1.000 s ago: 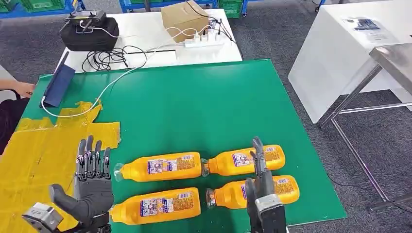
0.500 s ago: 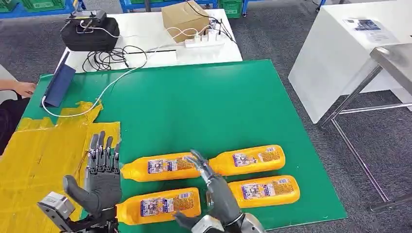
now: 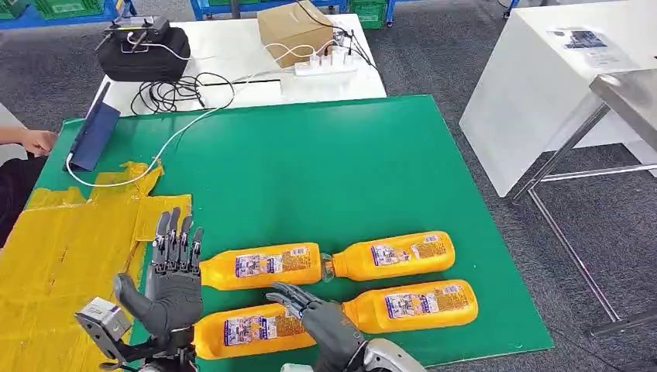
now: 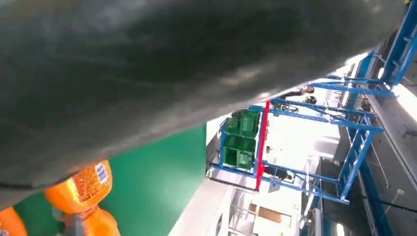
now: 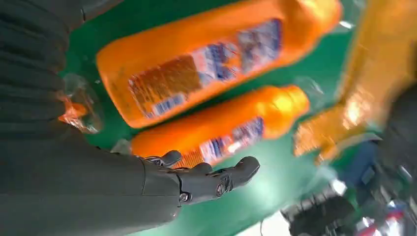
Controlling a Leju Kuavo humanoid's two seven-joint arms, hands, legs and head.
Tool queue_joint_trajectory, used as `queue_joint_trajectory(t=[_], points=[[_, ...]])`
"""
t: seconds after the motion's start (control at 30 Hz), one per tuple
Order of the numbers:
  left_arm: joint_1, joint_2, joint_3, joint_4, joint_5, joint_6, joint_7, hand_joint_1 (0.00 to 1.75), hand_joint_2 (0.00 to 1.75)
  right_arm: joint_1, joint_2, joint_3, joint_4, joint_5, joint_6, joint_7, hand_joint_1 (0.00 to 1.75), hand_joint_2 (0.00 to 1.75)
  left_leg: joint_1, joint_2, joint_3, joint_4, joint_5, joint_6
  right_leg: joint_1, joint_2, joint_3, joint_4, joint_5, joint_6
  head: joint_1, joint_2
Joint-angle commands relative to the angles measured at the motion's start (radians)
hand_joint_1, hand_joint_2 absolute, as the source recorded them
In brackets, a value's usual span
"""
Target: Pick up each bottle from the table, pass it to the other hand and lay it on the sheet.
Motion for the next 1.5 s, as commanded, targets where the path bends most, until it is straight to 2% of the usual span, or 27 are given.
queue_joint_trajectory(t=[0.03,0.1,0.4,0.53,0.73,0.87,1.07,1.1,1.13,1.17,1.2,1.33,1.4,1.5], points=[[-0.052,0.037,-0.037,0.095,0.006,-0.001,0.008,0.0,0.0,-0.089,-0.027,0.064,0.15,-0.01,0.017,0.027,0.0,1.75,0.0,-0.001,0.003,-0.002,0.001,0.002,0.0,0.0,0.002,-0.002,0.0,-0.002,0.0,0.0],[-0.071,0.039,-0.051,0.118,0.006,-0.003,0.007,0.0,0.0,-0.122,-0.04,0.095,0.173,-0.007,0.024,0.032,0.0,1.75,-0.001,-0.002,0.003,-0.002,0.001,0.002,0.0,0.0,0.003,-0.002,0.0,-0.002,0.0,0.0],[-0.089,0.04,-0.057,0.142,0.007,-0.008,0.007,0.0,0.0,-0.268,0.008,0.165,0.287,0.004,0.061,0.045,0.0,1.75,-0.001,0.002,0.004,-0.003,0.001,0.002,0.0,0.003,0.002,-0.002,0.001,-0.002,0.0,0.0],[-0.103,0.04,-0.059,0.161,0.009,-0.013,0.004,0.0,0.0,-0.342,0.027,0.225,0.354,-0.013,0.117,0.04,0.0,1.75,-0.001,0.001,0.005,-0.003,0.001,0.002,0.0,0.003,0.003,-0.002,0.001,-0.003,0.0,0.0],[-0.109,0.04,-0.062,0.167,0.008,-0.015,0.005,0.0,0.0,-0.364,0.036,0.249,0.384,-0.027,0.126,0.038,0.0,1.75,-0.001,0.0,0.004,-0.002,0.001,0.002,0.0,0.002,0.003,-0.001,0.001,-0.002,0.0,0.0],[-0.127,0.036,-0.066,0.189,0.013,-0.015,0.004,0.0,0.0,-0.435,0.061,0.321,0.465,-0.059,0.229,0.026,0.0,1.75,-0.001,0.001,0.004,-0.002,0.001,0.002,0.0,0.002,0.002,-0.001,0.001,-0.002,0.0,0.0],[-0.152,0.04,-0.079,0.218,0.018,-0.011,0.002,0.0,0.0,-0.511,0.071,0.445,0.564,-0.078,0.3,0.023,0.0,1.75,-0.001,-0.001,0.004,-0.003,0.002,0.002,0.0,0.001,0.003,-0.002,0.001,-0.003,0.0,0.0],[-0.155,0.039,-0.077,0.222,0.026,-0.007,0.002,0.0,0.0,-0.497,0.081,0.46,0.614,-0.089,0.3,0.024,0.07,1.75,-0.001,0.0,0.003,-0.002,0.001,0.002,0.0,0.001,0.002,-0.001,0.001,-0.002,0.0,0.0],[-0.155,0.037,-0.074,0.222,0.033,0.0,0.002,0.0,0.0,-0.494,0.084,0.473,0.639,-0.091,0.292,0.016,1.57,1.75,0.0,0.0,0.004,-0.002,0.001,0.002,0.0,0.001,0.003,-0.001,0.001,-0.002,0.0,0.0],[-0.152,0.023,-0.056,0.218,0.048,0.032,-0.001,0.0,0.0,-0.489,0.085,0.481,0.659,-0.09,0.281,0.013,1.75,1.75,0.0,-0.001,0.005,-0.003,0.001,0.002,0.0,0.0,0.004,-0.002,0.001,-0.002,0.0,0.0],[-0.161,-0.006,-0.027,0.193,0.087,0.075,-0.055,0.0,0.0,-0.524,0.055,0.512,0.638,-0.068,0.258,0.054,1.75,1.75,0.0,-0.001,0.005,-0.003,0.001,0.002,0.0,0.0,0.005,-0.002,0.001,-0.002,0.0,0.0],[-0.168,-0.014,-0.021,0.15,0.112,0.133,-0.018,0.0,0.0,-0.55,0.018,0.507,0.582,-0.105,0.292,0.069,1.75,1.75,0.0,0.0,0.006,-0.001,0.001,0.002,0.0,0.001,0.004,0.0,0.001,-0.002,0.0,0.0],[-0.154,-0.065,0.062,0.126,0.192,0.316,-0.036,0.0,0.0,-0.548,0.012,0.512,0.579,-0.121,0.282,0.1,1.75,1.75,0.0,0.002,0.006,-0.001,0.002,0.002,0.0,0.001,0.004,-0.001,0.002,-0.002,0.0,0.0],[-0.142,-0.053,0.103,0.096,0.272,0.389,-0.043,0.0,0.0,-0.553,0.015,0.528,0.599,-0.131,0.267,0.112,1.75,1.75,0.0,0.003,0.007,-0.001,0.002,0.003,0.0,0.003,0.006,-0.001,0.002,-0.002,0.0,0.0]])
